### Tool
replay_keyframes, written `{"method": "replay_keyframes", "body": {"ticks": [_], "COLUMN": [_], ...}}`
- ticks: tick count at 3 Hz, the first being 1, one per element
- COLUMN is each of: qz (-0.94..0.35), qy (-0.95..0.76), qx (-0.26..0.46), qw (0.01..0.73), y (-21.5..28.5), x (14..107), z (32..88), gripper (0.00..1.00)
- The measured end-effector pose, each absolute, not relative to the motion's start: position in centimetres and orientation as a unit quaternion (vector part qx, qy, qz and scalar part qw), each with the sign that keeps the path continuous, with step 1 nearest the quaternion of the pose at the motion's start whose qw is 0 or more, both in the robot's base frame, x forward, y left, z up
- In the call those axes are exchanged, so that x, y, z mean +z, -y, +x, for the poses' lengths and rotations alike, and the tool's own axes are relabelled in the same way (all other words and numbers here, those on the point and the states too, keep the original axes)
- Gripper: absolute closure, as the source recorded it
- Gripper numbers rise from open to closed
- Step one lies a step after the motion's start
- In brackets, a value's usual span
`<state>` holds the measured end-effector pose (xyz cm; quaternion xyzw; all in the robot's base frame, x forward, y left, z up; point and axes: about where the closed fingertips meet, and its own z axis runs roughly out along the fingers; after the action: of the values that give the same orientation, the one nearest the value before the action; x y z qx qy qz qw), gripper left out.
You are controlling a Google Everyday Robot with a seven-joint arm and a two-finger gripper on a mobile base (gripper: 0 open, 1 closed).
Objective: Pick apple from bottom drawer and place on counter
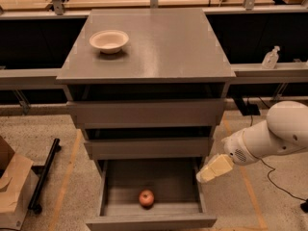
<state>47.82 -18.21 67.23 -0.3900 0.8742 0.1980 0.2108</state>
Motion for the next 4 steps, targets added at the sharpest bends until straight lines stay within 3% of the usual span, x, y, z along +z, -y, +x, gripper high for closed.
{"method": "replay_keyframes", "body": {"ticks": [2,4], "qz": [-0.375,-0.315], "qy": [-0.88,-0.895], "qx": [0.204,0.231], "qw": [0.209,0.216], "y": [17.0,12.8], "x": [63.4,51.8], "z": [49.3,54.1], "gripper": [0.0,0.0]}}
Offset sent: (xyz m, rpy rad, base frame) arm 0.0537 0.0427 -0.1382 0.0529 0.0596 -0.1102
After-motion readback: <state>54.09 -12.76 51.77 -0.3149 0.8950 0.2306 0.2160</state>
